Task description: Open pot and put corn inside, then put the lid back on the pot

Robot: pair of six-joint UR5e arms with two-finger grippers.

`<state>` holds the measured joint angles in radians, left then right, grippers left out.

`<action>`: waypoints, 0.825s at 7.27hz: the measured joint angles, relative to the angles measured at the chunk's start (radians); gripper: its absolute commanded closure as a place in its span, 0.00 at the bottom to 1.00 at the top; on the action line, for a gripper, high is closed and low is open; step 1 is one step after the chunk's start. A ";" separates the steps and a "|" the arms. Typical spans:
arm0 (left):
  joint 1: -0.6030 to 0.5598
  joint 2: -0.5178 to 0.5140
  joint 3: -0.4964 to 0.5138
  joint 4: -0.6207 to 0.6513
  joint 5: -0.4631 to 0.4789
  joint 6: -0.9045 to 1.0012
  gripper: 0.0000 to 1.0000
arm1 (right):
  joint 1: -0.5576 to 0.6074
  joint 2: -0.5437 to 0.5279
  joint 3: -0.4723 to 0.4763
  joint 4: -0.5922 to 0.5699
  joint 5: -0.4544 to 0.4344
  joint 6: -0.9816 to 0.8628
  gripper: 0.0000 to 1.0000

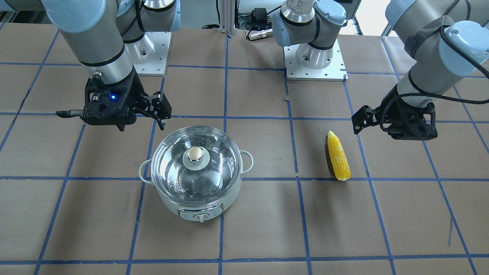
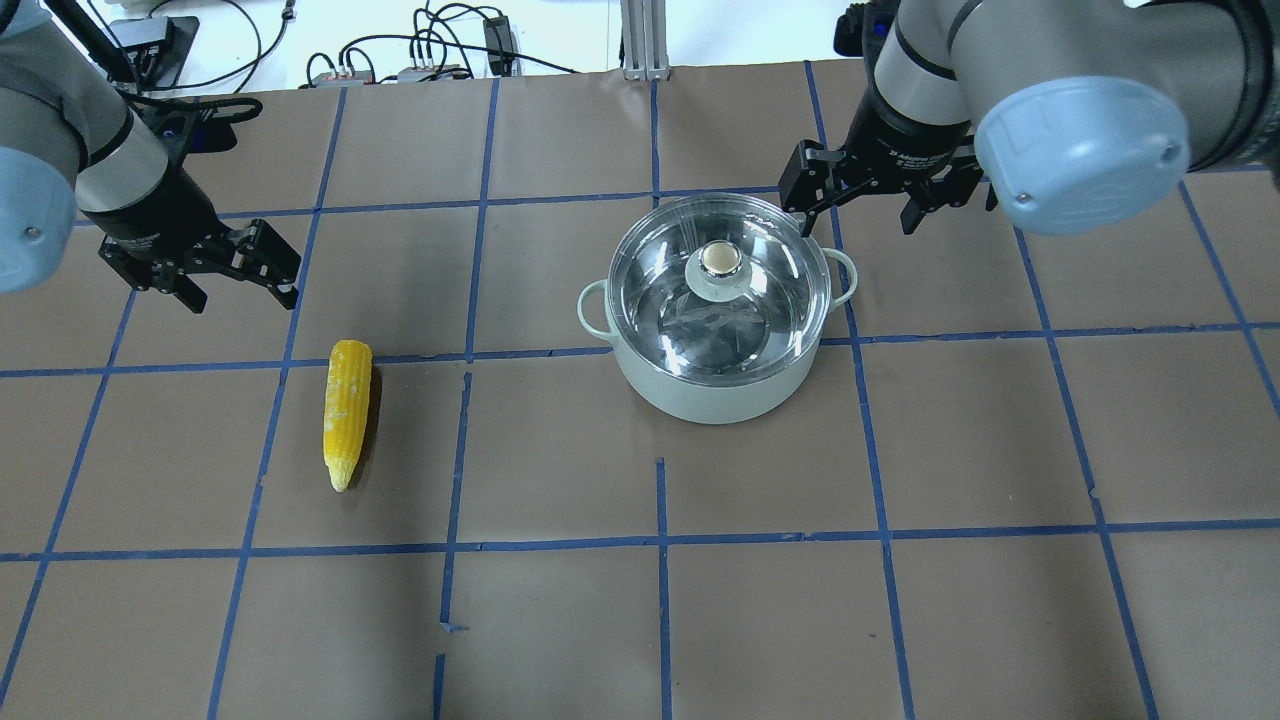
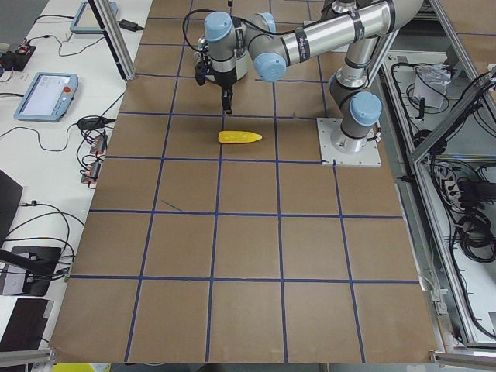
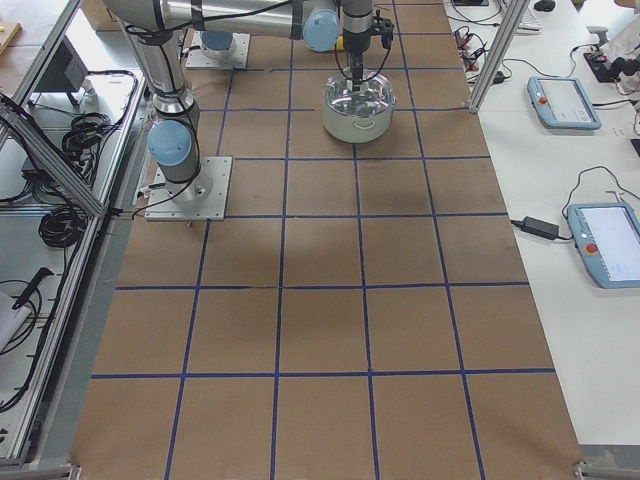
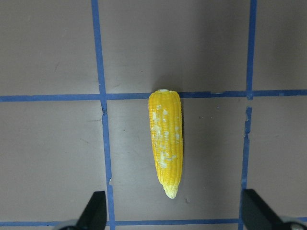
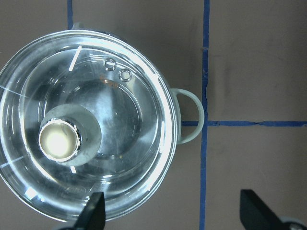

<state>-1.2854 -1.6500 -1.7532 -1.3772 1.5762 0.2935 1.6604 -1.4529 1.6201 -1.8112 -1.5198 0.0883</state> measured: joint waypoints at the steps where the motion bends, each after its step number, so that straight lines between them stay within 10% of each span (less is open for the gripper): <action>1: 0.003 -0.008 -0.026 0.047 -0.008 0.002 0.00 | 0.018 0.024 -0.006 -0.019 -0.001 0.026 0.00; 6: 0.003 -0.050 -0.252 0.426 -0.003 -0.129 0.00 | 0.121 0.038 -0.003 -0.030 -0.013 0.146 0.00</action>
<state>-1.2823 -1.6998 -2.0057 -0.9516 1.5734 0.1644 1.7813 -1.4153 1.6173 -1.8416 -1.5326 0.2346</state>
